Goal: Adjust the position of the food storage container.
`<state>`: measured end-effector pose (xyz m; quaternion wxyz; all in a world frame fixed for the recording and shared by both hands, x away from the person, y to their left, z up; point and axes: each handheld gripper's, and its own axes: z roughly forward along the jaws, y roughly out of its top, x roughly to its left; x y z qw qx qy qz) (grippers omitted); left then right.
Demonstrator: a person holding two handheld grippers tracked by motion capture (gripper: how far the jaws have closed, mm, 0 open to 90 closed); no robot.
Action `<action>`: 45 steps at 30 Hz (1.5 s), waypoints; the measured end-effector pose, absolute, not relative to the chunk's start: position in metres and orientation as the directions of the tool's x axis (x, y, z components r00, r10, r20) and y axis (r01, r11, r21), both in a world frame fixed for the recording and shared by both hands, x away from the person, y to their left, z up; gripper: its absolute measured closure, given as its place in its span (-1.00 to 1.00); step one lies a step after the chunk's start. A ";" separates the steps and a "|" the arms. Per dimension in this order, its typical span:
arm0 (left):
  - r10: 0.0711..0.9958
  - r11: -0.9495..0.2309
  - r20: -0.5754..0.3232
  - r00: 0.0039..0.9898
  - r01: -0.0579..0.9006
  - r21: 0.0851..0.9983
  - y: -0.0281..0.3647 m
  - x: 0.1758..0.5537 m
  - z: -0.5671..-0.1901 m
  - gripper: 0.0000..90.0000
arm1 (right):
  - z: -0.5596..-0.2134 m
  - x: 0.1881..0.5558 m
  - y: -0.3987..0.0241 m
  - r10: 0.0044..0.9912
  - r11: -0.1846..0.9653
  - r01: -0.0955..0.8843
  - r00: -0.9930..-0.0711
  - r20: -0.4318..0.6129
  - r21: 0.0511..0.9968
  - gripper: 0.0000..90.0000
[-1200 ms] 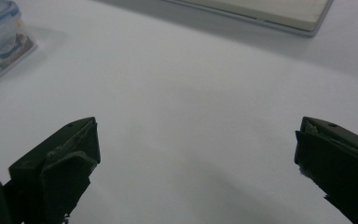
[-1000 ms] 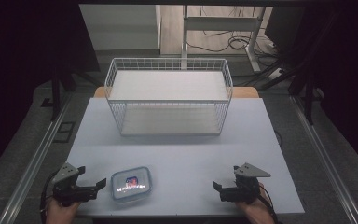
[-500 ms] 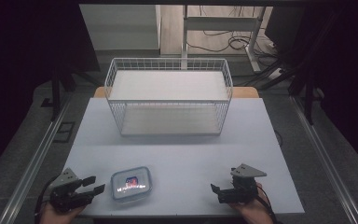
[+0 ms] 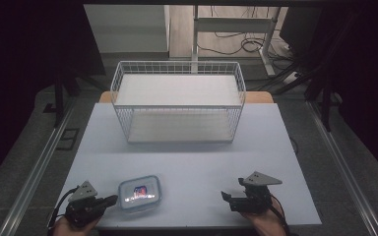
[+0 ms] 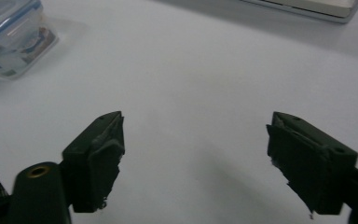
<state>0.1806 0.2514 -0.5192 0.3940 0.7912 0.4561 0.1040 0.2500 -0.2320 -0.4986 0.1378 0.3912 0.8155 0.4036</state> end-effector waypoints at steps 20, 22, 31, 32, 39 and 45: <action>0.776 -0.288 -0.199 0.598 0.617 0.733 0.205 0.205 -0.517 1.00 | -0.498 0.253 -0.220 0.680 0.429 0.534 -0.722 0.129 0.729 0.16; 0.772 -0.298 -0.189 0.607 0.608 0.736 0.200 0.209 -0.516 1.00 | -0.499 0.253 -0.219 0.677 0.438 0.532 -0.726 0.123 0.725 0.23; 0.751 -0.317 -0.186 0.633 0.594 0.740 0.182 0.222 -0.514 1.00 | -0.499 0.255 -0.217 0.665 0.444 0.528 -0.736 0.129 0.724 0.32; 0.752 -0.316 -0.186 0.633 0.593 0.740 0.179 0.224 -0.513 1.00 | -0.499 0.255 -0.217 0.665 0.444 0.528 -0.736 0.129 0.724 0.32; 0.739 -0.330 -0.175 0.651 0.576 0.747 0.160 0.240 -0.513 1.00 | -0.502 0.256 -0.216 0.666 0.457 0.526 -0.737 0.116 0.717 0.21; 0.729 -0.338 -0.170 0.663 0.565 0.753 0.149 0.249 -0.513 1.00 | -0.502 0.257 -0.218 0.666 0.452 0.528 -0.736 0.121 0.719 0.17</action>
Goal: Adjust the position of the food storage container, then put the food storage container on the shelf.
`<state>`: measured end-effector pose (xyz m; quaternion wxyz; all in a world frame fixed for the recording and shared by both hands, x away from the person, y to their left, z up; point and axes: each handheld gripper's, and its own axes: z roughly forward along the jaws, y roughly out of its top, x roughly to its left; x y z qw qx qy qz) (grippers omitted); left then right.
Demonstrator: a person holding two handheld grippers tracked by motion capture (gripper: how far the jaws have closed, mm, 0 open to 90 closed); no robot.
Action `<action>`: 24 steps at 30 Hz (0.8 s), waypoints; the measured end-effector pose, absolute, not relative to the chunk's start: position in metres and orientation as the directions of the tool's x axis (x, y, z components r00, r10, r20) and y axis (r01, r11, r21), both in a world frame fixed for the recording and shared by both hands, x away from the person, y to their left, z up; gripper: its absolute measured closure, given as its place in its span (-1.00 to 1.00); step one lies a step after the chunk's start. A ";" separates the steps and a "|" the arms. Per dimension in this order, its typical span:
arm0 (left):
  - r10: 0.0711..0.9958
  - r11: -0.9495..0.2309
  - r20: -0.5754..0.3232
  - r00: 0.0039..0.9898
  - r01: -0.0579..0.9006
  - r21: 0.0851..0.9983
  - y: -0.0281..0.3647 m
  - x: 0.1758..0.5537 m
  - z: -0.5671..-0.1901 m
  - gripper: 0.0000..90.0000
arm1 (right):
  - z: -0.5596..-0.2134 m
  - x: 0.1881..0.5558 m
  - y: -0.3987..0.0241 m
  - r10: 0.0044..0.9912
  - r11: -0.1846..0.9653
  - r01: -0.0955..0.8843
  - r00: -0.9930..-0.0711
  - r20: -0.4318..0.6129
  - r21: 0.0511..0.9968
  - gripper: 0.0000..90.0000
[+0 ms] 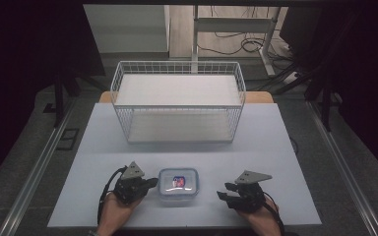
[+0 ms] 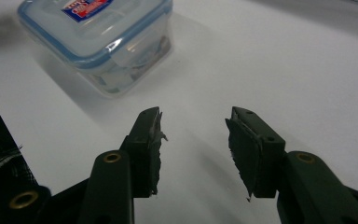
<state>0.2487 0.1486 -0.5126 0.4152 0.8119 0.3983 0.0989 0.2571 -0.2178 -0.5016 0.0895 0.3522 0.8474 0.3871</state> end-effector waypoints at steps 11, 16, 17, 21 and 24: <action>0.729 -0.279 -0.222 0.647 0.578 0.767 0.160 0.254 -0.513 0.04 | -0.507 0.263 -0.227 0.678 0.418 0.530 -0.722 0.135 0.738 -0.40; 0.728 -0.266 -0.212 0.652 0.554 0.789 0.162 0.253 -0.516 -0.63 | -0.506 0.263 -0.222 0.674 0.405 0.523 -0.725 0.142 0.750 -0.68; 0.729 -0.270 -0.205 0.653 0.549 0.791 0.162 0.253 -0.516 -0.70 | -0.505 0.264 -0.220 0.666 0.402 0.518 -0.731 0.147 0.755 -0.74; 0.689 -0.269 -0.219 0.691 0.525 0.807 0.159 0.252 -0.518 -0.73 | -0.501 0.266 -0.213 0.628 0.391 0.516 -0.755 0.189 0.762 -0.78; 0.685 -0.269 -0.219 0.695 0.520 0.811 0.156 0.253 -0.516 -0.78 | -0.499 0.268 -0.208 0.608 0.398 0.521 -0.766 0.208 0.756 -0.78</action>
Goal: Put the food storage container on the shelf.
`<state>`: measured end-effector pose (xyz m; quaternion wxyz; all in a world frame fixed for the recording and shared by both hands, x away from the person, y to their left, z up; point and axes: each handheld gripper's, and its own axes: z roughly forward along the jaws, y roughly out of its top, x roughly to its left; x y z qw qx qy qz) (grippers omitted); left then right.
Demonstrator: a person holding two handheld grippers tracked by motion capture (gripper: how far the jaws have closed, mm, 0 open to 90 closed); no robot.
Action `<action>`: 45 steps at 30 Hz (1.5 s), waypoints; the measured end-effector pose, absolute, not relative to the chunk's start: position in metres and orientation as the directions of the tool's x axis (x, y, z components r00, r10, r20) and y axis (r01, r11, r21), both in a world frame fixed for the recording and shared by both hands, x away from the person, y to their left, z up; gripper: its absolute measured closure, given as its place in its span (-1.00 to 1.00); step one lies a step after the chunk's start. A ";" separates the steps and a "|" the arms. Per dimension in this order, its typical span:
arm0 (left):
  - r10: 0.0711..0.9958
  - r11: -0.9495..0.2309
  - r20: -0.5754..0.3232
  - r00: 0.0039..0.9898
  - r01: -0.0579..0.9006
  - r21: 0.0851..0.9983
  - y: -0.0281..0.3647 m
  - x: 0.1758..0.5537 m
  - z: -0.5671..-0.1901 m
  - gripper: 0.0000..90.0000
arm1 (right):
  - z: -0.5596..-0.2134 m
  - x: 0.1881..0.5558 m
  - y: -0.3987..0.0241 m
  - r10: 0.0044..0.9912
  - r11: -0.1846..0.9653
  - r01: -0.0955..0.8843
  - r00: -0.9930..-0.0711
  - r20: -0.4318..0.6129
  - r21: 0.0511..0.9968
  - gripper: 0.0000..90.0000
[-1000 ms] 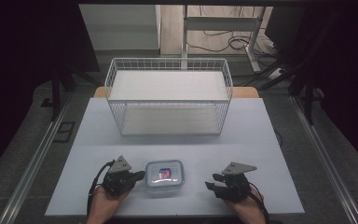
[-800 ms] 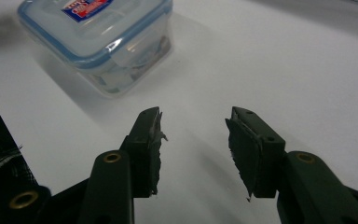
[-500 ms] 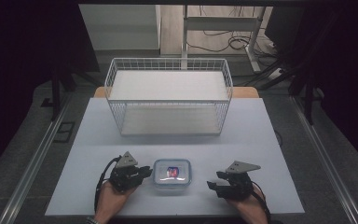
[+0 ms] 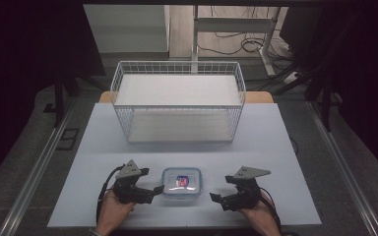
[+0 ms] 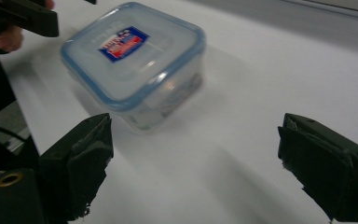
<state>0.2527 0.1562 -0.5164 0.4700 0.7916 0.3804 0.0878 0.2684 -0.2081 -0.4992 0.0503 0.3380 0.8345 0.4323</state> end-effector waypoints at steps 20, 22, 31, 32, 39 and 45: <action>0.608 -0.301 -0.365 0.705 0.631 0.715 0.131 0.285 -0.527 -0.94 | -0.503 0.303 -0.144 0.564 0.472 0.612 -0.763 0.316 0.635 -0.88; 0.559 -0.293 -0.425 0.712 0.649 0.703 0.130 0.284 -0.531 -0.86 | -0.509 0.306 -0.143 0.531 0.468 0.637 -0.757 0.381 0.613 -0.73; 0.585 -0.439 -0.314 0.748 0.617 0.653 0.120 0.262 -0.531 -0.66 | -0.514 0.296 -0.148 0.500 0.510 0.615 -0.781 0.374 0.602 -0.60; 0.576 -0.445 -0.321 0.752 0.618 0.649 0.121 0.262 -0.530 -0.66 | -0.514 0.296 -0.148 0.500 0.510 0.615 -0.781 0.374 0.602 -0.60; 0.519 -0.300 -0.457 0.722 0.655 0.693 0.144 0.264 -0.522 -0.26 | -0.506 0.300 -0.163 0.496 0.440 0.636 -0.760 0.419 0.633 -0.24; 0.522 -0.246 -0.490 0.698 0.673 0.697 0.154 0.263 -0.524 0.16 | -0.503 0.299 -0.169 0.484 0.426 0.635 -0.762 0.430 0.644 0.05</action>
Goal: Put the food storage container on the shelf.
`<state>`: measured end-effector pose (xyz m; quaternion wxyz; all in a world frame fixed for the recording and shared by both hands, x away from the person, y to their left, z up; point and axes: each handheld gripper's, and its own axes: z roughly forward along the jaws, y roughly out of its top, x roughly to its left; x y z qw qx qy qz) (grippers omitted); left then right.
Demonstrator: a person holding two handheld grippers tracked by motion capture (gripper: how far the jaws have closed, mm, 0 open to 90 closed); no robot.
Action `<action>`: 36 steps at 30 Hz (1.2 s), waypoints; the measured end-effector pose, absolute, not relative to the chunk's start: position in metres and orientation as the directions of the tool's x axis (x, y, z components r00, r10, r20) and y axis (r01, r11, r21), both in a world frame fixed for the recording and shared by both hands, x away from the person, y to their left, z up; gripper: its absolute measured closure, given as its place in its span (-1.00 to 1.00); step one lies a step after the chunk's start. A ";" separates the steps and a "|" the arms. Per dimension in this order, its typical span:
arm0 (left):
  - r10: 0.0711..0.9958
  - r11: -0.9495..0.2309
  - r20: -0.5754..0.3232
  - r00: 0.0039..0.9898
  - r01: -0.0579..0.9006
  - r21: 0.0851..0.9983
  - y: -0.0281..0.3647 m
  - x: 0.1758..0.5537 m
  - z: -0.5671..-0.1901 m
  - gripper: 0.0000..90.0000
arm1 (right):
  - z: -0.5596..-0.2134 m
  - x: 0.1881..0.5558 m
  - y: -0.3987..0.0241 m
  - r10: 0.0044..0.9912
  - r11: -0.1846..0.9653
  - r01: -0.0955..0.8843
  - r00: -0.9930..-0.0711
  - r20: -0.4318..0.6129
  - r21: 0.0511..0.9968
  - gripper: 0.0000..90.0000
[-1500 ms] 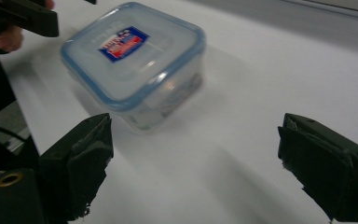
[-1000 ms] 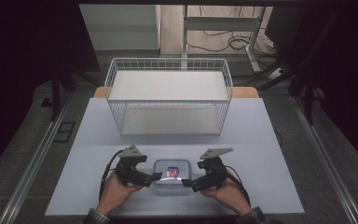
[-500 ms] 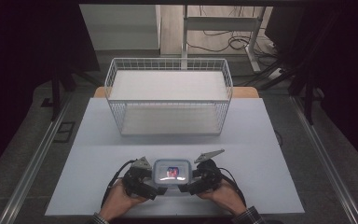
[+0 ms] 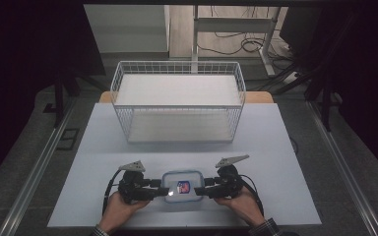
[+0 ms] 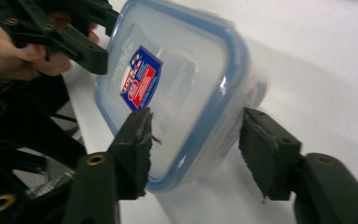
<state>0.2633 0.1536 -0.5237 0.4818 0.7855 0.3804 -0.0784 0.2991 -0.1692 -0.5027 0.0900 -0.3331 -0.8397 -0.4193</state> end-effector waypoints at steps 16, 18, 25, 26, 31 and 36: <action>0.503 -0.196 -0.531 0.681 0.689 0.698 0.155 0.253 -0.526 0.26 | -0.501 0.294 -0.181 0.477 0.378 0.670 -0.733 0.485 0.639 0.28; 0.508 -0.189 -0.532 0.678 0.690 0.698 0.155 0.252 -0.527 0.26 | -0.502 0.293 -0.181 0.481 0.370 0.679 -0.724 0.494 0.635 0.29; 0.496 -0.179 -0.546 0.675 0.695 0.696 0.157 0.253 -0.528 0.26 | -0.504 0.294 -0.184 0.476 0.361 0.698 -0.708 0.521 0.618 0.31; 0.486 -0.176 -0.555 0.676 0.697 0.695 0.158 0.255 -0.530 0.27 | -0.505 0.294 -0.184 0.476 0.353 0.707 -0.699 0.533 0.612 0.33; 0.478 -0.168 -0.562 0.675 0.698 0.696 0.160 0.257 -0.531 0.28 | -0.505 0.296 -0.189 0.473 0.322 0.731 -0.675 0.567 0.602 0.52; 0.460 -0.173 -0.563 0.687 0.691 0.702 0.162 0.259 -0.531 0.30 | -0.508 0.297 -0.185 0.478 0.325 0.729 -0.676 0.560 0.603 0.30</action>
